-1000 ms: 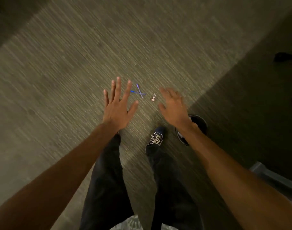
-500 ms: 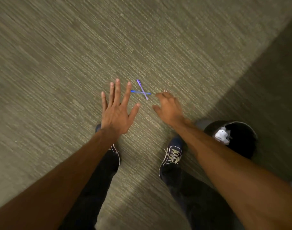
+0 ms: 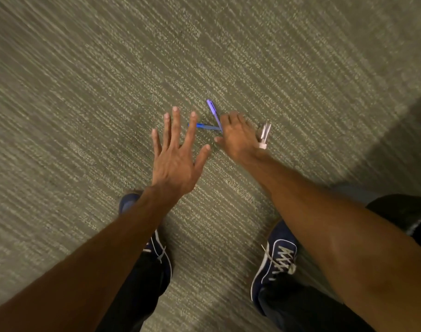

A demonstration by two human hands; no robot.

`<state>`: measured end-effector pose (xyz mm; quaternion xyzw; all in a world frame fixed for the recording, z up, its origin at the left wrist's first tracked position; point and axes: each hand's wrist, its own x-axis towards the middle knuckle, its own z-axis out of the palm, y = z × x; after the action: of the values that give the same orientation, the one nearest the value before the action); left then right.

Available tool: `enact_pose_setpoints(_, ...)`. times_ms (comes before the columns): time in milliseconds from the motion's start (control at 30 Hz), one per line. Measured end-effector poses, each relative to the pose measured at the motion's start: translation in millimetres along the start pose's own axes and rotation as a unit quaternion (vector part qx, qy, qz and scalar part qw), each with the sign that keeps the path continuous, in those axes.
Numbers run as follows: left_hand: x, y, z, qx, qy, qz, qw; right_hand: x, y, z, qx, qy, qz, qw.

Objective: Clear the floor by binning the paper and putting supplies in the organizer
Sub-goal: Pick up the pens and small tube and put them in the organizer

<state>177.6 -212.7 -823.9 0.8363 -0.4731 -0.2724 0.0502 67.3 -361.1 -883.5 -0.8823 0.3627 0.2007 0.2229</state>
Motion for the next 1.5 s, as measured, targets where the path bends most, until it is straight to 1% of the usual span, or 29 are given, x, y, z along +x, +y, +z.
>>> enact_pose_setpoints(133,-3,-6,3,-0.034,0.001,-0.013,0.999,8,-1,7,-0.032,-0.013,-0.009,0.999)
enact_pose_setpoints(200,-4,-8,1,-0.051,-0.005,-0.023,0.998,8,-3,5,-0.014,-0.032,0.002,0.999)
enact_pose_setpoints(300,-4,-6,-7,-0.112,0.004,-0.042,0.993,0,-7,-6,0.064,-0.041,0.029,0.997)
enact_pose_setpoints(367,-3,-4,-14,-0.189,0.004,-0.063,0.98,-10,-13,-20,0.147,-0.031,0.061,0.987)
enact_pose_setpoints(400,-2,-1,-19,-0.239,-0.009,-0.086,0.967,-15,-19,-29,0.196,-0.03,0.069,0.978)
enact_pose_setpoints(433,-1,4,-25,-0.305,-0.029,-0.12,0.944,-24,-26,-39,0.254,-0.034,0.08,0.963)
enact_pose_setpoints(467,2,9,-32,-0.383,-0.051,-0.163,0.908,-32,-34,-50,0.325,-0.043,0.092,0.94)
enact_pose_setpoints(533,8,19,-44,-0.522,-0.077,-0.242,0.814,-54,-48,-75,0.476,-0.072,0.129,0.867)
enact_pose_setpoints(567,11,24,-52,-0.563,-0.084,-0.27,0.777,-65,-54,-86,0.51,-0.091,0.136,0.844)
enact_pose_setpoints(600,13,28,-57,-0.587,-0.085,-0.287,0.752,-75,-58,-95,0.516,-0.116,0.136,0.838)
enact_pose_setpoints(667,15,34,-65,-0.62,-0.07,-0.306,0.719,-95,-66,-111,0.522,-0.158,0.121,0.829)
enact_pose_setpoints(733,10,42,-74,-0.658,-0.06,-0.314,0.682,-110,-67,-122,0.556,-0.17,0.12,0.805)
enact_pose_setpoints(800,4,50,-84,-0.686,-0.062,-0.303,0.659,-122,-64,-129,0.588,-0.17,0.123,0.781)
enact_pose_setpoints(867,0,58,-92,-0.691,-0.062,-0.301,0.655,-130,-56,-131,0.602,-0.164,0.133,0.77)
enact_pose_setpoints(933,-3,65,-96,-0.689,-0.058,-0.302,0.656,-135,-43,-127,0.623,-0.134,0.17,0.752)
enact_pose_setpoints(967,-2,67,-97,-0.69,-0.056,-0.301,0.656,-135,-35,-122,0.632,-0.107,0.196,0.742)
enact_pose_setpoints(1000,-2,67,-96,-0.694,-0.056,-0.298,0.654,-134,-27,-117,0.631,-0.074,0.224,0.739)
enact_pose_setpoints(1100,3,65,-87,-0.706,-0.068,-0.278,0.648,-123,0,-90,0.591,0.023,0.298,0.749)
enact_pose_setpoints(1167,10,61,-74,-0.709,-0.075,-0.269,0.647,-108,18,-68,0.586,0.077,0.341,0.732)
enact_pose_setpoints(1200,14,58,-66,-0.706,-0.077,-0.267,0.651,-100,27,-58,0.559,0.099,0.36,0.74)
enact_pose_setpoints(1233,18,56,-56,-0.699,-0.079,-0.267,0.659,-90,36,-48,0.514,0.114,0.377,0.762)
enact_pose_setpoints(1267,21,54,-46,-0.691,-0.082,-0.268,0.666,-81,44,-40,0.48,0.126,0.39,0.776)
enact_pose_setpoints(1367,32,50,-16,-0.673,-0.088,-0.284,0.677,-55,61,-18,0.448,0.14,0.405,0.785)
enact_pose_setpoints(1433,37,48,1,-0.671,-0.094,-0.304,0.669,-42,66,-5,0.421,0.111,0.397,0.808)
enact_pose_setpoints(1500,40,46,10,-0.681,-0.105,-0.317,0.652,-34,69,6,0.393,0.095,0.388,0.828)
